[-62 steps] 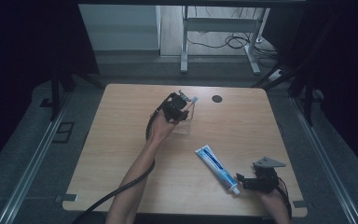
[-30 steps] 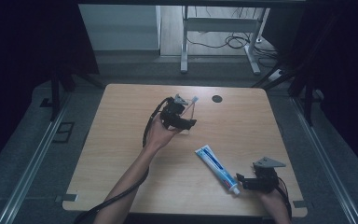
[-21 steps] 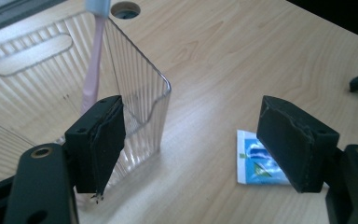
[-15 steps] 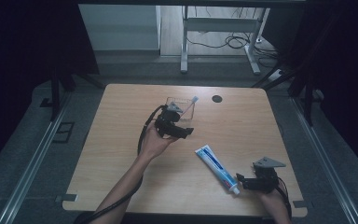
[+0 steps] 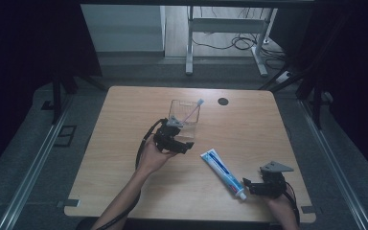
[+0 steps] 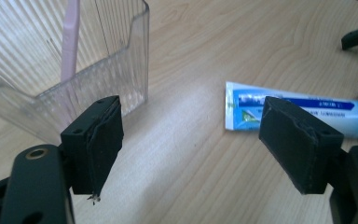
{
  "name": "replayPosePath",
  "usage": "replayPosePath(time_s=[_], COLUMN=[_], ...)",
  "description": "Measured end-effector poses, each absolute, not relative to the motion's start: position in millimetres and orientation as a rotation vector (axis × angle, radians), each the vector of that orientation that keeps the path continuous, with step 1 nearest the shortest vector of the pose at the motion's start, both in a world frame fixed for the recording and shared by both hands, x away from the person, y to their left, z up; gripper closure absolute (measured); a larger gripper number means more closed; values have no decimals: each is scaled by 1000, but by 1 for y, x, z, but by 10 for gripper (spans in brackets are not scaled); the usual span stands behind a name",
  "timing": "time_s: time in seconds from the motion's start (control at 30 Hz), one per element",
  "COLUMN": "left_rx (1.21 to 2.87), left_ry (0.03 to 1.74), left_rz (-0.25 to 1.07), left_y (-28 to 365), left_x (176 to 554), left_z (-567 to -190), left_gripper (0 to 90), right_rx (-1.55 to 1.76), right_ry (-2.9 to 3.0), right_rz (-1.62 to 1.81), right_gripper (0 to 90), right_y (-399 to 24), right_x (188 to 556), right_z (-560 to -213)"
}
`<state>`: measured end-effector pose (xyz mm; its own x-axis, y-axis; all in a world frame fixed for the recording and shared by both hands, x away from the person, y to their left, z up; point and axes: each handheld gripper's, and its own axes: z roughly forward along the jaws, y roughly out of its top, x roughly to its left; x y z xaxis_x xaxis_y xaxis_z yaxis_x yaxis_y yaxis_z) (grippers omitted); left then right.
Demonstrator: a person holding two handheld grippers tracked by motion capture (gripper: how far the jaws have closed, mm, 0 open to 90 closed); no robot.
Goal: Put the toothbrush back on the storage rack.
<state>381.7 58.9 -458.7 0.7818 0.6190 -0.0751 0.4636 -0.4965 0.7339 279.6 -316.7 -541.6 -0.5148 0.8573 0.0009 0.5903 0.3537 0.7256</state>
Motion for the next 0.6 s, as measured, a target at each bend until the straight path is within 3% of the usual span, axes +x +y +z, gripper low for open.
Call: replayPosePath(time_s=[0.6], left_rx=[2162], left_ry=[825], left_rz=[235], left_y=[79], left_x=[347], left_z=[-487], left_gripper=[220], right_rx=[1267], right_ry=[2243], right_rz=[965], right_gripper=[127], right_y=[-317], right_x=[280], right_z=[-542])
